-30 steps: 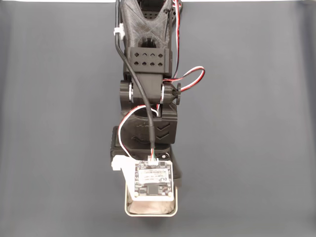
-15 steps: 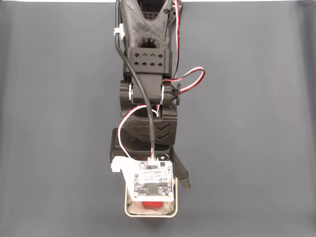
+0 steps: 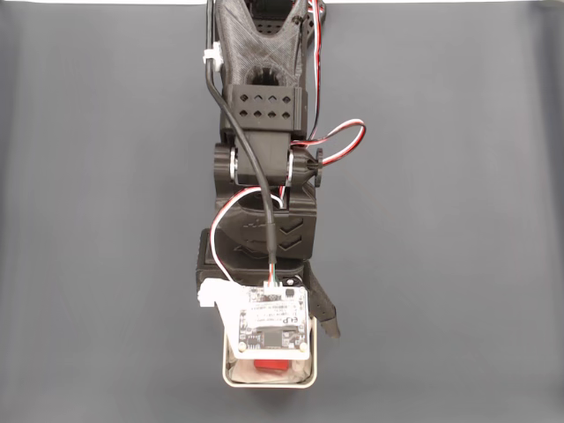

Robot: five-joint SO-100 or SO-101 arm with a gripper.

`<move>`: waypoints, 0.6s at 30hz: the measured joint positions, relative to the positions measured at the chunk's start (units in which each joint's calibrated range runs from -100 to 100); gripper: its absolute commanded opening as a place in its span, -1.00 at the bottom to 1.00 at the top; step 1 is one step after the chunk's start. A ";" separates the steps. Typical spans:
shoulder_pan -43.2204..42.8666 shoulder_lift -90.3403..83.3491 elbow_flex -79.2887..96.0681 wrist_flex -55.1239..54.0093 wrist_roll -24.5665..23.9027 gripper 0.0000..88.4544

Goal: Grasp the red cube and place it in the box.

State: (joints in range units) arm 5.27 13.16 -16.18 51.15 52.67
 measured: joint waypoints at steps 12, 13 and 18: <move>0.00 0.00 0.00 0.00 0.00 -0.79; 0.00 0.00 0.00 0.00 -0.05 -0.95; 0.00 -4.26 1.45 0.00 -0.78 -1.00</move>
State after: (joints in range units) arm 5.27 8.90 -14.74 51.15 51.89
